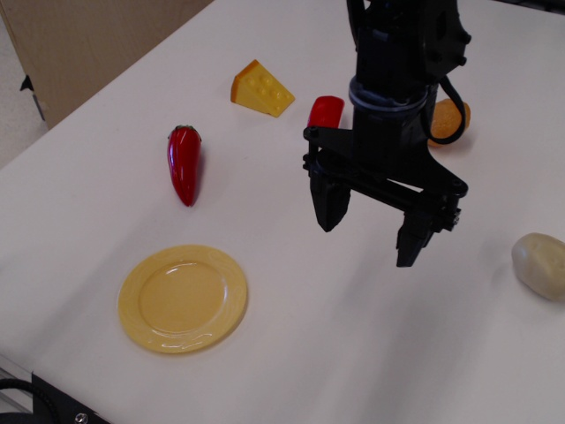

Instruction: Put sushi on plate

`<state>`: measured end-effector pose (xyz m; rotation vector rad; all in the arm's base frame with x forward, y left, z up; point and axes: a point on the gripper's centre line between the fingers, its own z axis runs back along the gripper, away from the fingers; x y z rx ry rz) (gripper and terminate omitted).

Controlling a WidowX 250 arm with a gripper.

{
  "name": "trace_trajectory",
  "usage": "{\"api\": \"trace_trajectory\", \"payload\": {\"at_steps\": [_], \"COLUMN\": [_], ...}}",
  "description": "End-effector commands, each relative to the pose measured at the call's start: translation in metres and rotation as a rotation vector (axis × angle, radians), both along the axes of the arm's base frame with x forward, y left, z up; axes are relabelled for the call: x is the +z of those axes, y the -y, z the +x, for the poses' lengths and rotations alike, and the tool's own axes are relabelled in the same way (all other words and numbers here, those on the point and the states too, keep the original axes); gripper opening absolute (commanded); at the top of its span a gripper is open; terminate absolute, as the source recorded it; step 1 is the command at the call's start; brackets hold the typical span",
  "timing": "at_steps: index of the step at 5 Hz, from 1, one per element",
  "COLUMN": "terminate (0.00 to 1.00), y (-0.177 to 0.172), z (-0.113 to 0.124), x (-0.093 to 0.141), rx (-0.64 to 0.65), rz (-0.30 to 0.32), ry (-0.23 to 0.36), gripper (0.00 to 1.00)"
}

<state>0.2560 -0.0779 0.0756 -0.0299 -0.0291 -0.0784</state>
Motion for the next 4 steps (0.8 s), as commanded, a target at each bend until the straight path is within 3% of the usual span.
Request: {"api": "trace_trajectory", "payload": {"at_steps": [1,4], "terminate": [0.00,0.00], "y": [0.000,-0.069], "z": [0.000,0.090], "x": [0.000,0.024], "rx": [0.000,0.181], "rz": [0.000,0.089], "ry": [0.000,0.215], "gripper": [1.00,1.00]}}
